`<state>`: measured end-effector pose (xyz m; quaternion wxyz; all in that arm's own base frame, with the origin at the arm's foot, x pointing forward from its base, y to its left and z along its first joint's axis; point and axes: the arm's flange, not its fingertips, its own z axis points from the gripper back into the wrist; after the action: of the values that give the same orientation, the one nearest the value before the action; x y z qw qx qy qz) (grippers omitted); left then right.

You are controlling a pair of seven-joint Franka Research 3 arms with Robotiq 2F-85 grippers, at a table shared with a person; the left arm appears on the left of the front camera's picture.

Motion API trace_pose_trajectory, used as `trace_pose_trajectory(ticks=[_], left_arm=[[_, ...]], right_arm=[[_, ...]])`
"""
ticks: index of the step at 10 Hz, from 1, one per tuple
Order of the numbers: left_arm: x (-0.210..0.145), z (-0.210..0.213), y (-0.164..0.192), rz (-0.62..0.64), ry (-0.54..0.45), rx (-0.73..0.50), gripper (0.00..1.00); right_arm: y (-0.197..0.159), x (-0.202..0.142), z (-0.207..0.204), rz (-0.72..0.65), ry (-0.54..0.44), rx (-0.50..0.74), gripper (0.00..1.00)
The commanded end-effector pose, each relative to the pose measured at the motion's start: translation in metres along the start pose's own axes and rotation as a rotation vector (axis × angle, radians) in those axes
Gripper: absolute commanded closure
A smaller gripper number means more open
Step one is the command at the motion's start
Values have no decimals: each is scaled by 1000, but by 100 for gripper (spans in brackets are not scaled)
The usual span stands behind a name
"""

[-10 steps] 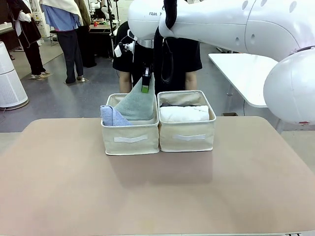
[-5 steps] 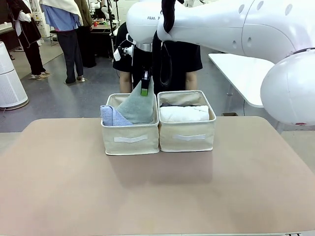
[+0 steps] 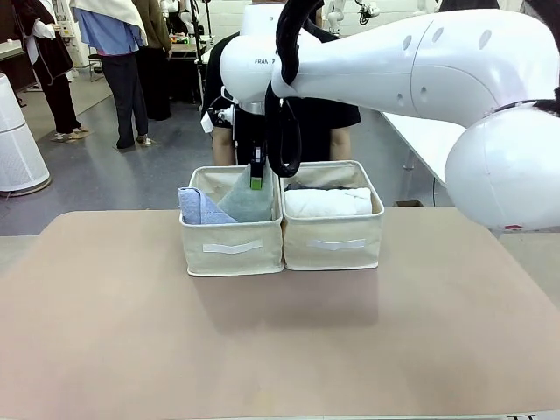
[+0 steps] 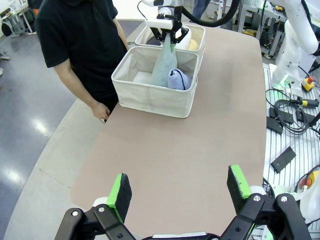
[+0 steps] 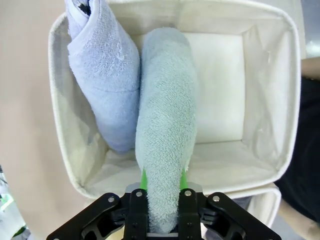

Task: Sort the towels based on their folding style.
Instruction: Pick up another triangle-folded towel from the table and place it in the left Fabric basket.

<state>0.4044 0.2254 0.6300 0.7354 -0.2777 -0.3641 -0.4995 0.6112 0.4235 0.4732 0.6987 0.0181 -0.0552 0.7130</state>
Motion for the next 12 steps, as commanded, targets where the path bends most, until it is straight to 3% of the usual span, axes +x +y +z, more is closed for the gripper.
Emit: trace_pose_trajectory(ticks=[1, 12], left_arm=[[1, 1, -1, -1, -3, -2, 0], [1, 1, -1, -1, -3, -2, 0]], right_arm=[[-10, 7, -3, 21, 25, 1, 79], [-13, 6, -57, 23, 42, 116, 79]])
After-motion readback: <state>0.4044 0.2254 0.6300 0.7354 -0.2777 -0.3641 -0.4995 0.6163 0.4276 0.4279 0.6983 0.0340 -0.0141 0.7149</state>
